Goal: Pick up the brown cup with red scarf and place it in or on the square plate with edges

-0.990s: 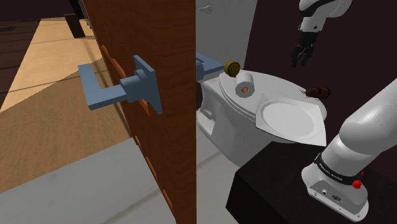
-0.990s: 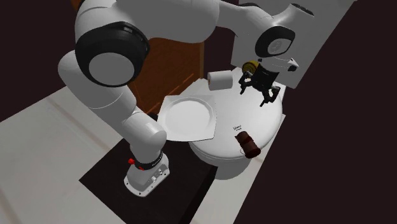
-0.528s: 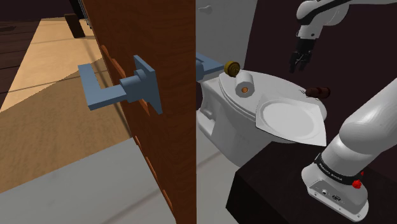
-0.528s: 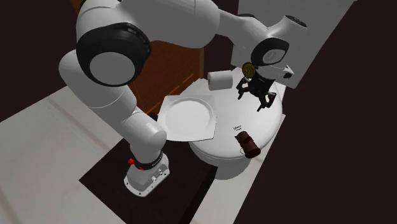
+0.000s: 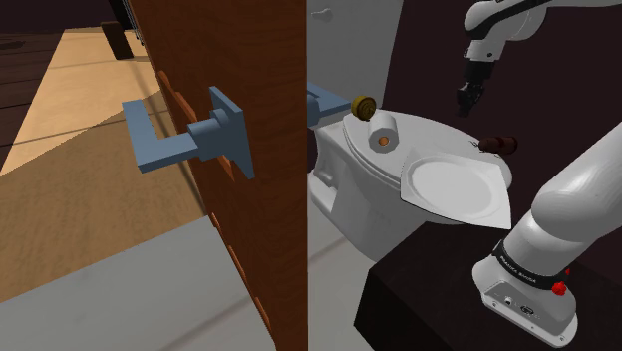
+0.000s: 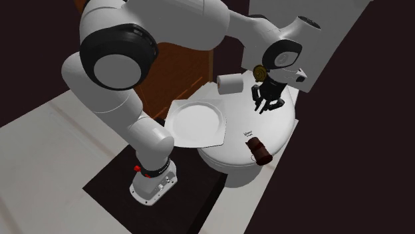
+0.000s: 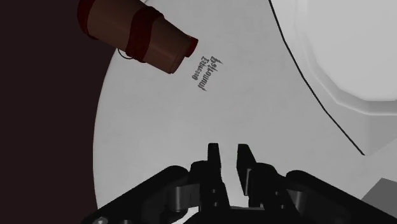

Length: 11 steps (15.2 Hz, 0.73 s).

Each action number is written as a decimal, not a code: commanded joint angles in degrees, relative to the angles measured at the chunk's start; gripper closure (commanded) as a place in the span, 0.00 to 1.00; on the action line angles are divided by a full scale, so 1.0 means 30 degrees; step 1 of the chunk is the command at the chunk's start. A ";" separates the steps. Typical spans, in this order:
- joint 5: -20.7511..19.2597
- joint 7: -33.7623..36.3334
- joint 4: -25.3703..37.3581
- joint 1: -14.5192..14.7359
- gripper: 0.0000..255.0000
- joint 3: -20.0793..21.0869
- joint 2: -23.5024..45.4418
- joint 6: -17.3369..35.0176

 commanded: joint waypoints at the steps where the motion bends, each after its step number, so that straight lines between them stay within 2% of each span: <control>1: 0.0000 0.0000 0.0000 0.0000 1.00 0.0000 0.0000 0.0000; 7: 0.0000 0.0000 0.0000 0.0000 1.00 0.0000 0.0000 0.0000; 8: 0.0000 0.0000 0.0000 0.0000 0.00 0.0000 0.0000 0.0000; 11: -0.1849 -0.4969 -0.2347 -0.0082 0.00 -0.0455 -0.1772 0.1084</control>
